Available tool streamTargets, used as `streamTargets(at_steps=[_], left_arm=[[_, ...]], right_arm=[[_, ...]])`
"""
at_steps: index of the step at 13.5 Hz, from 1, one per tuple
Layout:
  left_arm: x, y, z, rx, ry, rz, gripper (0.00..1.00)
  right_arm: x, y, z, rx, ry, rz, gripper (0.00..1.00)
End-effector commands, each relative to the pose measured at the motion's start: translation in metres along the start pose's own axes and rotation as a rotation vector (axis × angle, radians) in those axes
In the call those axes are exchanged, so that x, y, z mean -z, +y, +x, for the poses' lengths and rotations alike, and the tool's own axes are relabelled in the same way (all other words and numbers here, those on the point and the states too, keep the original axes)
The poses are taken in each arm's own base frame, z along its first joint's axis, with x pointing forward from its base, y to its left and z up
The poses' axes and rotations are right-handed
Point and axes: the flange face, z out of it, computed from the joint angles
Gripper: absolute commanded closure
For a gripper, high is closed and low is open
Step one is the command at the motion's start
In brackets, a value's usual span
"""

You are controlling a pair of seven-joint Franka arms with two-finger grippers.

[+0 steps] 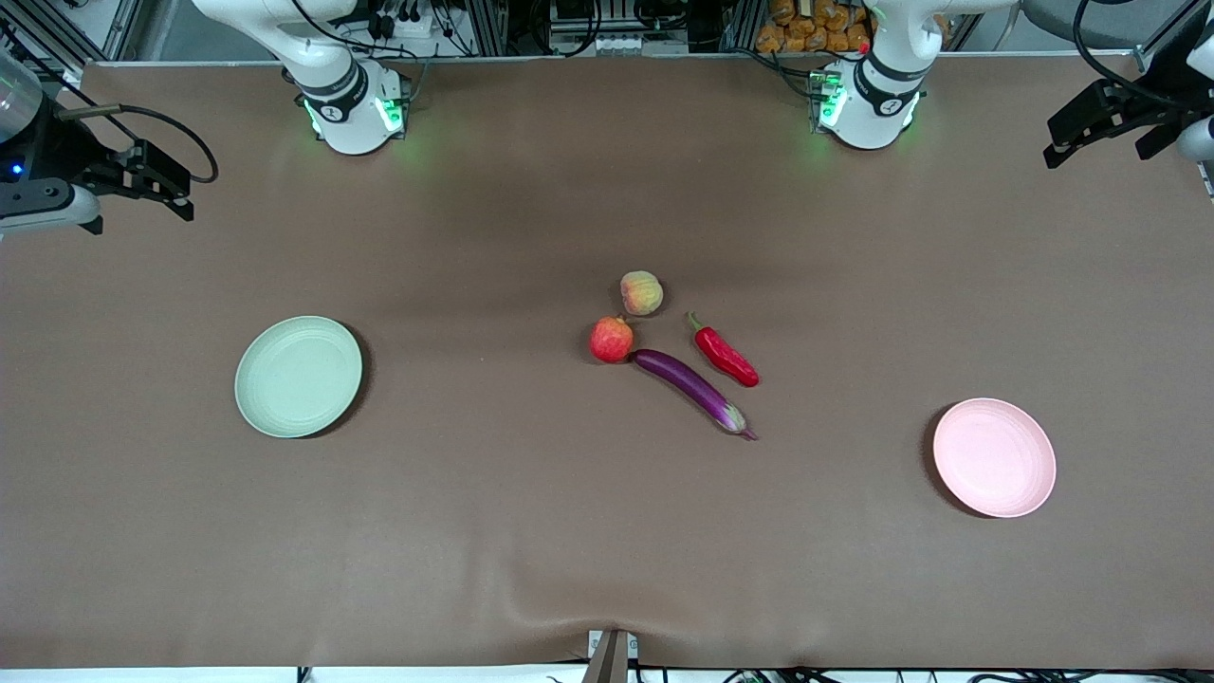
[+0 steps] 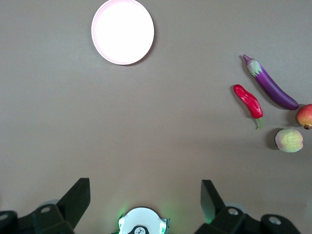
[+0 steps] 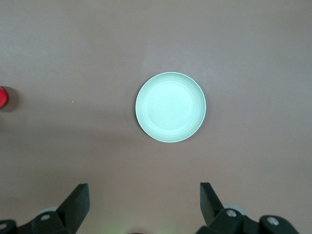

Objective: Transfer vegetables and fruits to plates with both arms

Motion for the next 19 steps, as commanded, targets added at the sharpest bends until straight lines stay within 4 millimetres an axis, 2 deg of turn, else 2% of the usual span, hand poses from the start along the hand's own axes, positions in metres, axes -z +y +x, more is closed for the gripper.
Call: streamTargets(at_steps=[1,19], left_arm=[[0.0041,0.0005,0.0007,-0.001,-0.007,0.016,0.0],[-0.0037,0.0003,0.0028,-0.005,-0.019,0.016,0.0]], right_arm=[[0.0051,0.001,-0.0034,-0.014,0.011,-0.012,0.0],[0.0038,0.0059,-0.0009,-0.03,0.024,0.027,0.0]])
